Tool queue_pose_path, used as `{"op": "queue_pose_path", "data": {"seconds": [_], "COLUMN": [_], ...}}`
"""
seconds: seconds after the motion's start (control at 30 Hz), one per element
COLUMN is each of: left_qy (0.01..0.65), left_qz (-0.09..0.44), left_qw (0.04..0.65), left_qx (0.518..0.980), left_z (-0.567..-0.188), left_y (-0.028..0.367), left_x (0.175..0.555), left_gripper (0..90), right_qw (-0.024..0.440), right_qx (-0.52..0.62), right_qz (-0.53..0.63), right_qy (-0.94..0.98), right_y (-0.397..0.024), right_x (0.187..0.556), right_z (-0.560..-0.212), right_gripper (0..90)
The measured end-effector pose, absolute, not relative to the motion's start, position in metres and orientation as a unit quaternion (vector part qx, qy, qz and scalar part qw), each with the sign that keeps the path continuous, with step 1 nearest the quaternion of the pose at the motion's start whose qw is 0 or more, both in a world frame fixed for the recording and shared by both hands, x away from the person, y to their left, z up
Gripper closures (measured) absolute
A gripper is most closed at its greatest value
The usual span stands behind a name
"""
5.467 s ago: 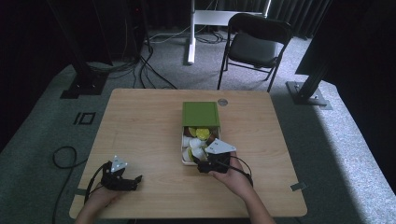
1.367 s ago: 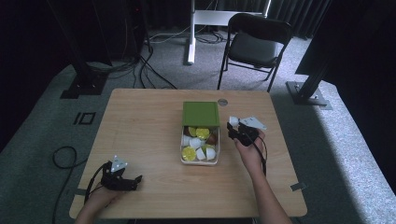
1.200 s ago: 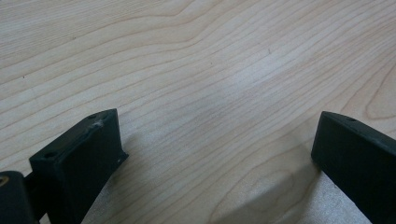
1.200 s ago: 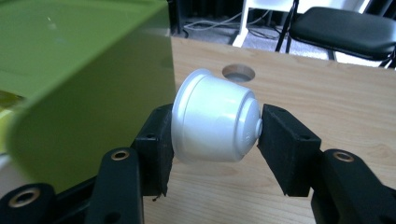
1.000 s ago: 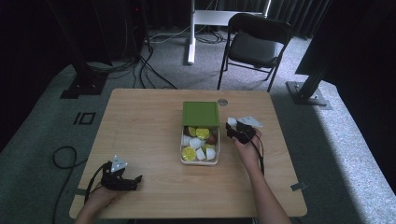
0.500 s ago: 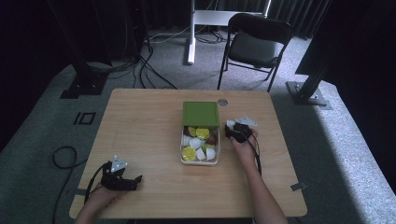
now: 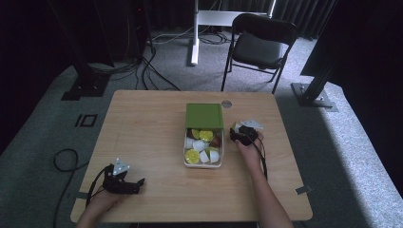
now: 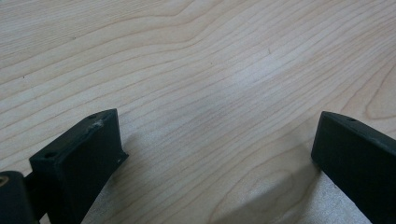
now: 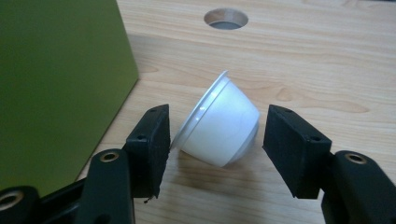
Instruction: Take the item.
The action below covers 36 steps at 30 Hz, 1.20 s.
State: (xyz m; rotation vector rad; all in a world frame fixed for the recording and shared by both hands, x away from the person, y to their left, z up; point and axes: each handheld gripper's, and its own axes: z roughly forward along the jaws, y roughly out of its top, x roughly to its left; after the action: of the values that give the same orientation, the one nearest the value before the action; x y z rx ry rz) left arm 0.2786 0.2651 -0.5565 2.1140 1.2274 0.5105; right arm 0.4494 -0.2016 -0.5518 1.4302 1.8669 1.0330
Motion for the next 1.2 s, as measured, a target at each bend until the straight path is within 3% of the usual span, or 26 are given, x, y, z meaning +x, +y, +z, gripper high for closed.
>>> {"op": "queue_pose_path", "data": {"seconds": [0.47,0.7,0.93,1.2], "left_qy": [0.466,0.466,0.466,0.466], "left_qz": [0.194,0.194,0.194,0.194], "left_qw": [0.317,0.317,0.317,0.317], "left_qx": [0.803,0.803,0.803,0.803], "left_z": [-0.557,-0.557,-0.557,-0.557], "left_y": [0.265,0.265,0.265,0.265], "left_x": [0.279,0.279,0.279,0.279], "left_gripper": [2.8,2.8,2.8,2.8], "right_qw": [0.296,0.282,0.289,0.21], "right_qx": [0.524,0.523,0.454,0.366], "right_qz": [0.397,0.408,0.383,0.392], "right_qy": [0.693,0.693,0.751,0.818], "right_y": [-0.226,-0.241,-0.247,-0.252], "right_x": [0.428,0.414,0.396,0.378], "right_z": [-0.535,-0.528,-0.526,-0.529], "right_gripper": [29.5,17.9,11.9,11.9]}}
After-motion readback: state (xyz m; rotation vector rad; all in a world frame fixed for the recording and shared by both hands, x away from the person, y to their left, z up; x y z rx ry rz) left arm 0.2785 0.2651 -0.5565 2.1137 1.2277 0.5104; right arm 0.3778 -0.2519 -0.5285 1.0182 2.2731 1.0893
